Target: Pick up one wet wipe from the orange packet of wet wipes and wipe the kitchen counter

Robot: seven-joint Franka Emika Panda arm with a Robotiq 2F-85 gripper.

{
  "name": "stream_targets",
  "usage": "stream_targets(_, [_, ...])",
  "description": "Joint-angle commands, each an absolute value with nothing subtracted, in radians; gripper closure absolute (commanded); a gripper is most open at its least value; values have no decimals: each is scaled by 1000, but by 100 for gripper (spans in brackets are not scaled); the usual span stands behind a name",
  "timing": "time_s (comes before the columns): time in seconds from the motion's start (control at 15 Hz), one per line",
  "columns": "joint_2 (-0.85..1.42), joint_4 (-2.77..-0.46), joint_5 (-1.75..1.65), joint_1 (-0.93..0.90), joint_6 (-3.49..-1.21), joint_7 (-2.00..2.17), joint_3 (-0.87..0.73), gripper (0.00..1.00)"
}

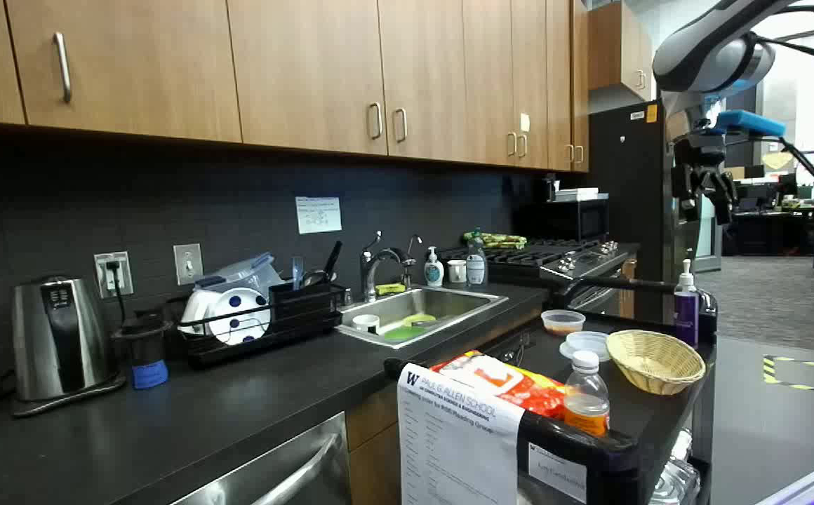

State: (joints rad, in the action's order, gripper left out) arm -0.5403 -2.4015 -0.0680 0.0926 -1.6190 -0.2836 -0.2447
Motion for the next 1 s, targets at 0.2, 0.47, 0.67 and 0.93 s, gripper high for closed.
stream_targets(0.2, [-538, -2400, -64, 105, -1618, -289, -235, 0])
stream_targets(0.47, [-542, -2417, -31, 80, -1647, -300, -216, 0])
stream_targets(0.67, [-537, -2430, 17, 50, -1669, -305, -192, 0])
stream_targets(0.93, [-521, -2460, 75, 4, -1726, -308, -149, 0])
